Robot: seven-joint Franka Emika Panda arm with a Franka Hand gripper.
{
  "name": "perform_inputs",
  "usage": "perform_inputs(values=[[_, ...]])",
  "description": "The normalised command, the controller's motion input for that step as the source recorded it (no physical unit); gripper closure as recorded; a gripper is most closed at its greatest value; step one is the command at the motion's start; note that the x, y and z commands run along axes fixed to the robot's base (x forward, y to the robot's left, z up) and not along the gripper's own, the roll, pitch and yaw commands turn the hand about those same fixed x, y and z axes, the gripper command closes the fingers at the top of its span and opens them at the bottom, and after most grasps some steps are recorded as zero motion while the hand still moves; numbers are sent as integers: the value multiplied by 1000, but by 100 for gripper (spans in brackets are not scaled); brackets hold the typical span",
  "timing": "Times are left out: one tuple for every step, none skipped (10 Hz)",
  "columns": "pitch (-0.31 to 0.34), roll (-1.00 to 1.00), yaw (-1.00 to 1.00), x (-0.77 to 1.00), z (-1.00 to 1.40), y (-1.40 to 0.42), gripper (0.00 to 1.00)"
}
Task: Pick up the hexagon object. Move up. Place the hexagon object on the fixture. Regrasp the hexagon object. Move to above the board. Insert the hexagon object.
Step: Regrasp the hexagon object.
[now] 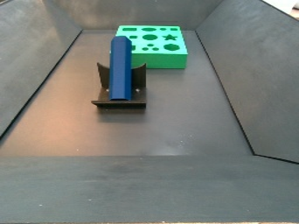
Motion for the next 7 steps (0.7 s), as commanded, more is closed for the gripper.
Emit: perform_inputs(values=[[26, 1000, 42, 33, -5, -25, 0], [37, 1000, 45, 51, -9, -28, 0], [53, 1000, 50, 64, -11, -30, 0], [61, 1000, 53, 76, -11, -32, 0], [84, 1000, 60, 90, -12, -38, 0], [96, 1000, 65, 101, -14, -40, 0], [134, 1000, 83, 115, -11, -46, 0]])
